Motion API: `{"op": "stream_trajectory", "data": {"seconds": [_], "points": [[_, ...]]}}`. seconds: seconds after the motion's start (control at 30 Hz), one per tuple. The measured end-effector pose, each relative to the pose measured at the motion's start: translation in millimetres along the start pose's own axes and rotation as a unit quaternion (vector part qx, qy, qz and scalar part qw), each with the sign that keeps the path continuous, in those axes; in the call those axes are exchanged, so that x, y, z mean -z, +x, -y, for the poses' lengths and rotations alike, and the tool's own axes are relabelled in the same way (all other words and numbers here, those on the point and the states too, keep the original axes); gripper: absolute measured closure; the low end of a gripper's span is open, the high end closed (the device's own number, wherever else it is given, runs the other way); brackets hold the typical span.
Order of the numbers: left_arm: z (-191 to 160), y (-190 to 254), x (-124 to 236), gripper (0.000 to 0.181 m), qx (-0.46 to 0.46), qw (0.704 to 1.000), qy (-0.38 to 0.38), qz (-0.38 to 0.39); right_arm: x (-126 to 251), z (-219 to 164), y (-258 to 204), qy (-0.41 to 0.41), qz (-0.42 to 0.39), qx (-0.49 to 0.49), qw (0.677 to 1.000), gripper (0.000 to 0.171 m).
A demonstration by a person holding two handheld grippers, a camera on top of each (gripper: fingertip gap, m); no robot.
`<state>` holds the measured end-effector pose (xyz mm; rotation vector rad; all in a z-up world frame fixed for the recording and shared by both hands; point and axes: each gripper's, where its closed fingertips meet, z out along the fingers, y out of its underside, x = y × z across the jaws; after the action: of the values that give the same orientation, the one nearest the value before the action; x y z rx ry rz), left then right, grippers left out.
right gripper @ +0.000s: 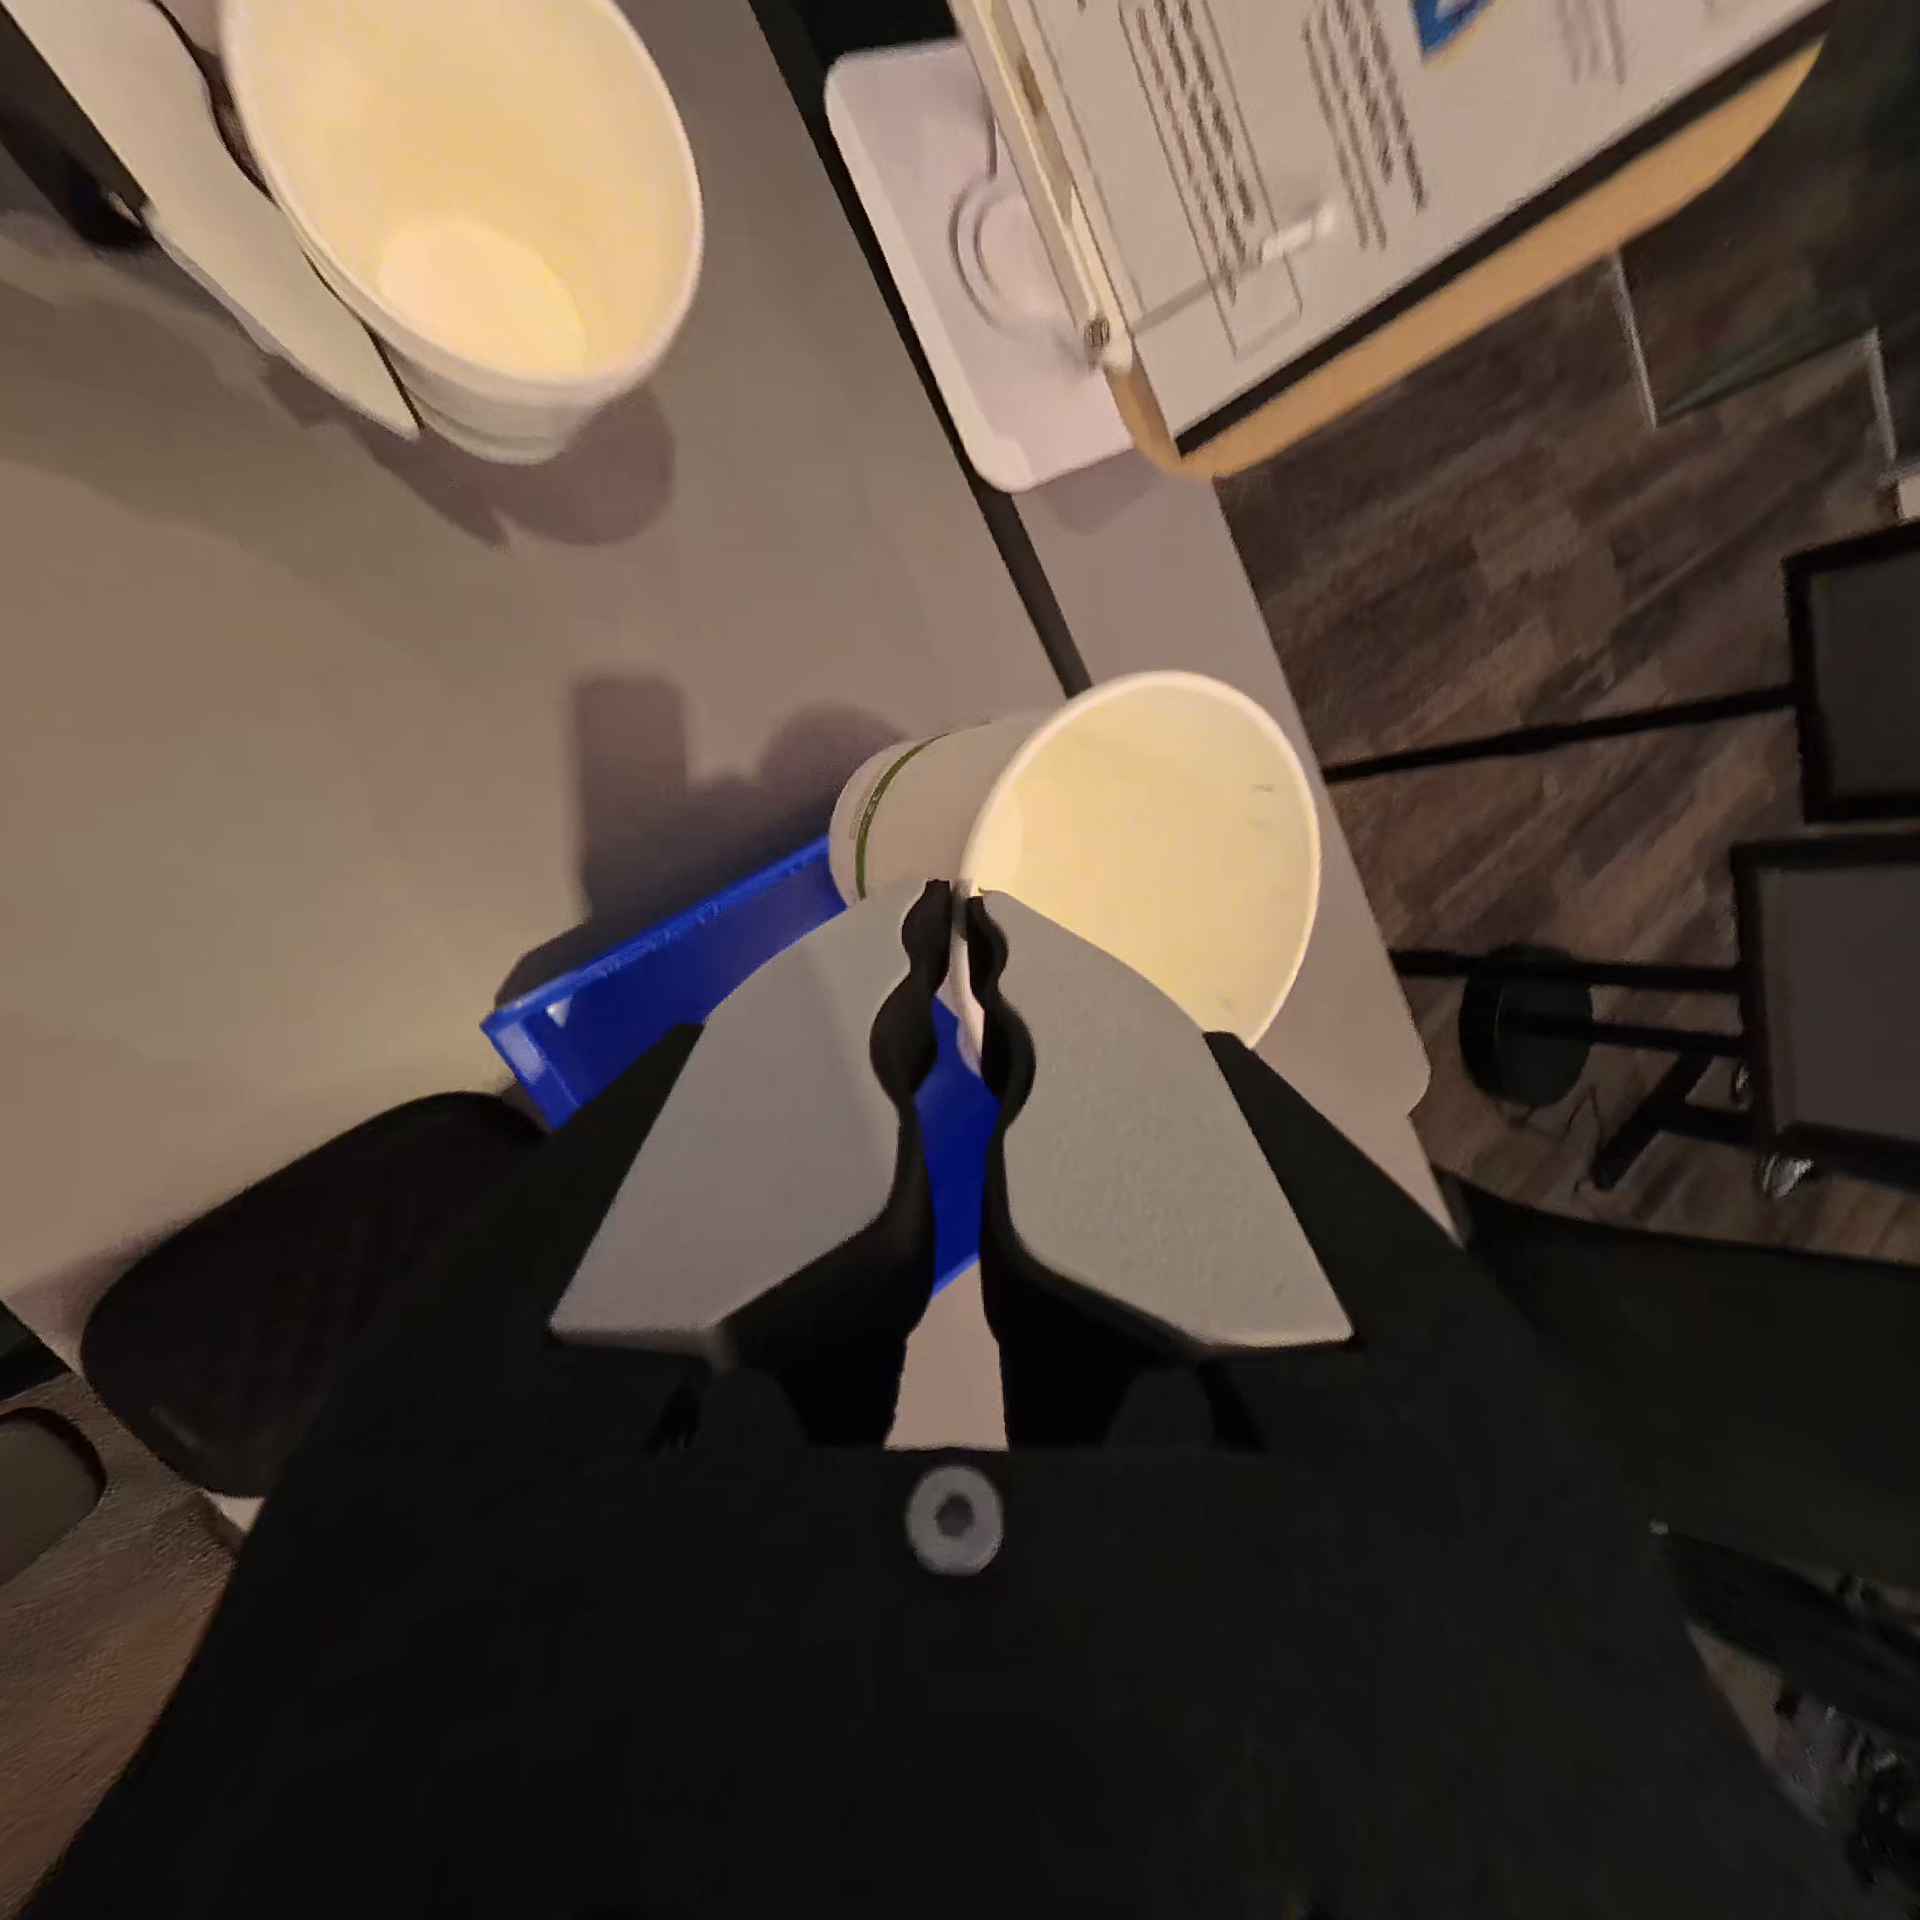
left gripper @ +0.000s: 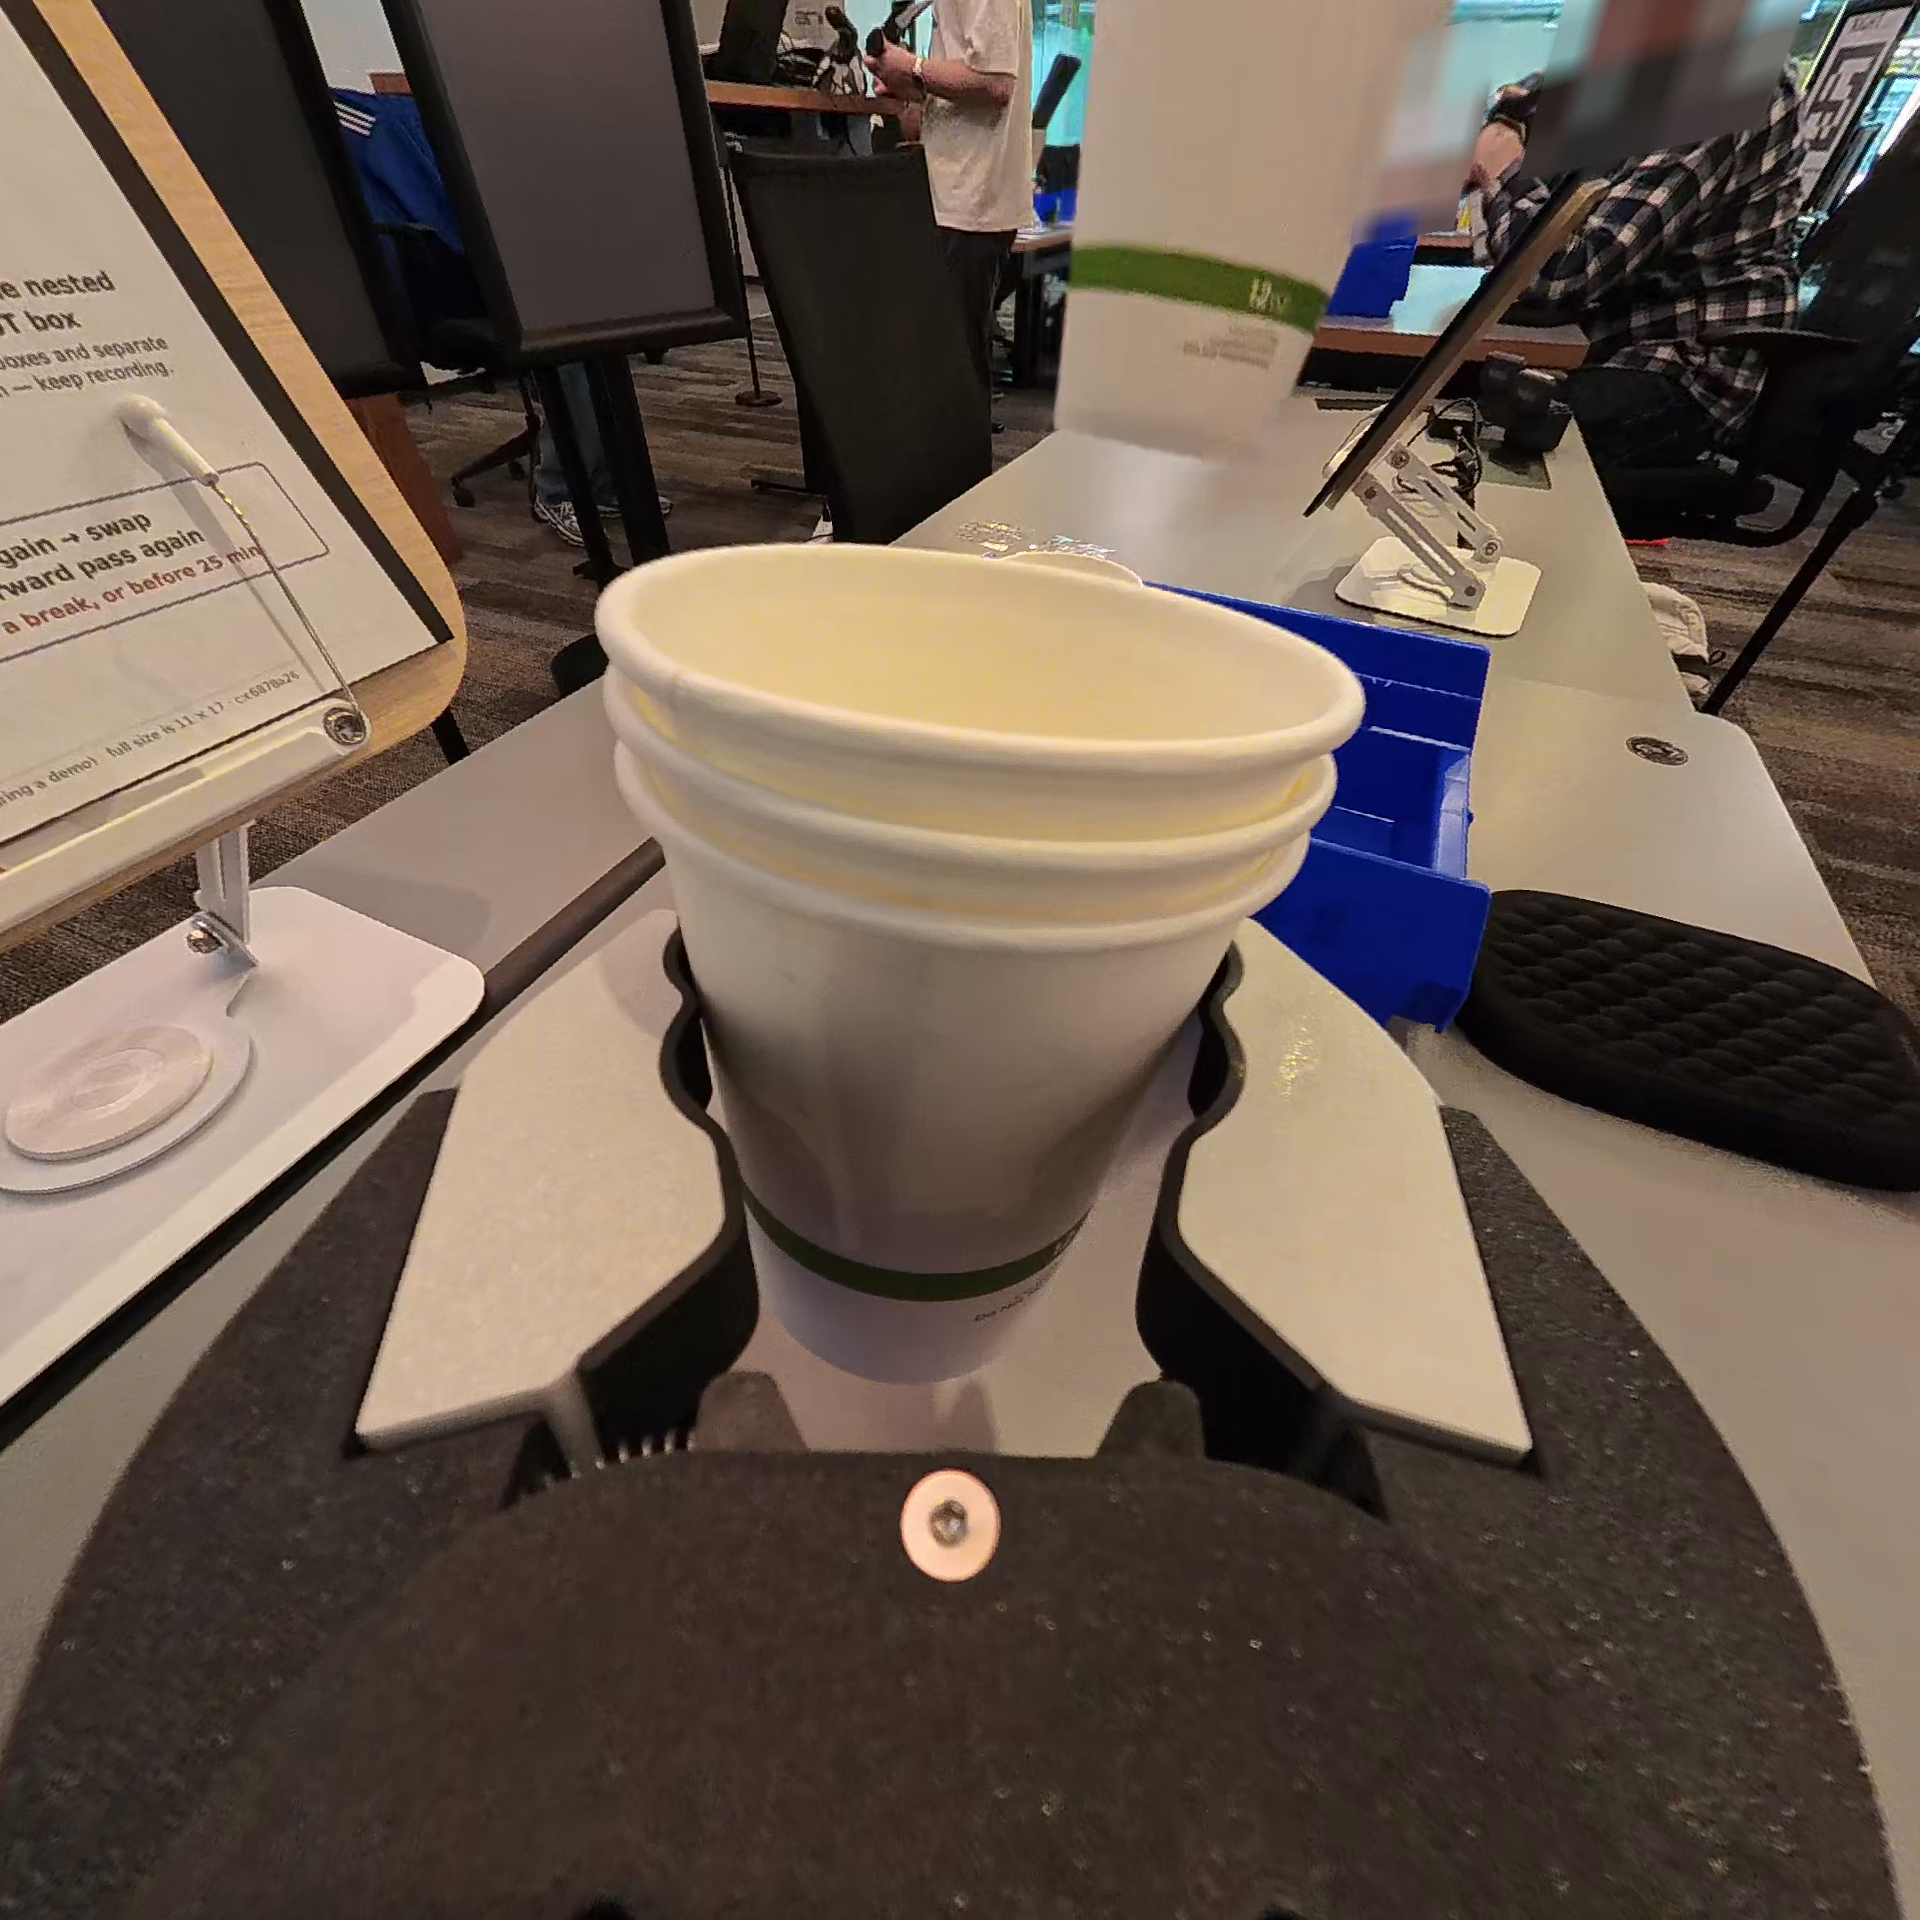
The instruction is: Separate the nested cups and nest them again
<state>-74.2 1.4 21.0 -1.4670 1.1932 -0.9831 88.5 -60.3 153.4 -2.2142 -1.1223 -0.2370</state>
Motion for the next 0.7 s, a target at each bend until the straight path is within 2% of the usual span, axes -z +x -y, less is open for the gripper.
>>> {"op": "stream_trajectory", "data": {"seconds": [0.23,0.43,0.7], "points": [[1,0,1,0.09,-0.001,1.0,0.001,0.0,-34,-85,0,-0.081,0.005,-0.056,0.995,0.168],[5,-1,4,0.089,0.002,1.0,0.007,0.0,-73,-149,-19,-0.135,0.01,-0.072,0.988,0.168],[3,0,3,0.089,-0.001,1.0,0.004,0.0,-111,-192,-36,-0.161,-0.005,-0.06,0.985,0.168]]}}
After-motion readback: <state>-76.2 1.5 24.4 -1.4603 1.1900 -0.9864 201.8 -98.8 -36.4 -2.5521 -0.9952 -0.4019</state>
